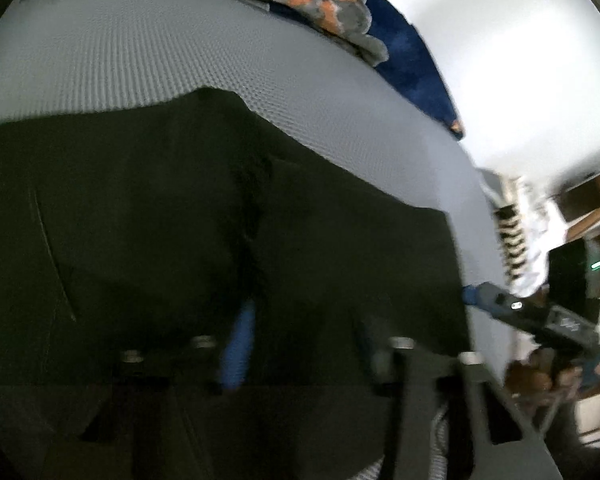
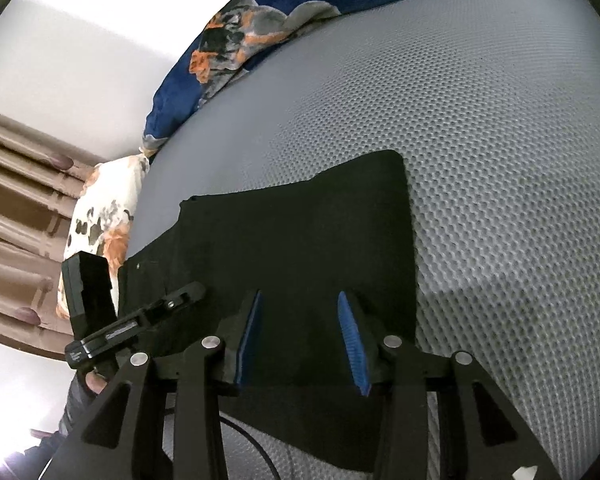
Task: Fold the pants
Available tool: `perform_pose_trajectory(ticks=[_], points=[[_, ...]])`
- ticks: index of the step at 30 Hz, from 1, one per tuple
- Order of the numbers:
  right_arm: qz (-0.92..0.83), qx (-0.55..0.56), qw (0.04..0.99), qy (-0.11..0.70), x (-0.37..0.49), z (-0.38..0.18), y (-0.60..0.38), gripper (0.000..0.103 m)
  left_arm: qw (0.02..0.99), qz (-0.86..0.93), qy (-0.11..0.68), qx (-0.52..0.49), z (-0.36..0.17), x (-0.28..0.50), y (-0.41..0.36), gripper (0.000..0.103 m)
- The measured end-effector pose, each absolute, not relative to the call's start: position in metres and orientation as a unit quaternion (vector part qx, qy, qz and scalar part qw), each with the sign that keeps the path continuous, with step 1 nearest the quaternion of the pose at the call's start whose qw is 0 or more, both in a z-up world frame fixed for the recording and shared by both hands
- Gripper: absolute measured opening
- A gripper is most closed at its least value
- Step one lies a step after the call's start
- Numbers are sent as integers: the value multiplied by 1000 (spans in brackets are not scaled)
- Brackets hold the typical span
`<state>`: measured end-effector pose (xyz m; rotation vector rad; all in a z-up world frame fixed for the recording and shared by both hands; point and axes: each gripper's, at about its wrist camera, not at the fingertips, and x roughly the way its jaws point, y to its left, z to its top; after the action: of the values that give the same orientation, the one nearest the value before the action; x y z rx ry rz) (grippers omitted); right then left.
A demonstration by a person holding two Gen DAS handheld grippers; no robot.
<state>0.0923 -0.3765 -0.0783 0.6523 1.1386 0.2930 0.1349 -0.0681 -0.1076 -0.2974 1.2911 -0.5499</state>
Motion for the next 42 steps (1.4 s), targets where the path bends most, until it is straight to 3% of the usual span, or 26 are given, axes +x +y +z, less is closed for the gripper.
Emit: perform_pose_trajectory(ticks=[3, 13, 22, 25, 29, 30, 37, 42], points=[[132, 295, 784, 530, 96, -81, -373, 38, 755, -232, 597, -137, -109, 139, -60, 3], [123, 242, 814, 514, 103, -69, -355, 38, 805, -238, 537, -86, -65, 136, -52, 3], [78, 130, 830, 536, 120, -85, -329, 32, 807, -188, 559, 31, -101, 126, -64, 4], [78, 113, 840, 525, 120, -75, -326, 33, 811, -179, 553, 74, -98, 119, -69, 18], [83, 101, 825, 549, 108, -87, -319, 33, 826, -161, 526, 122, -96, 106, -61, 48], [82, 97, 826, 550, 102, -89, -319, 33, 830, -153, 523, 121, -94, 103, -54, 52], [100, 56, 832, 544, 106, -83, -286, 36, 853, -82, 496, 144, -77, 90, -5, 54], [126, 56, 832, 538, 140, -80, -252, 36, 867, -40, 485, 107, -56, 89, 57, 58]])
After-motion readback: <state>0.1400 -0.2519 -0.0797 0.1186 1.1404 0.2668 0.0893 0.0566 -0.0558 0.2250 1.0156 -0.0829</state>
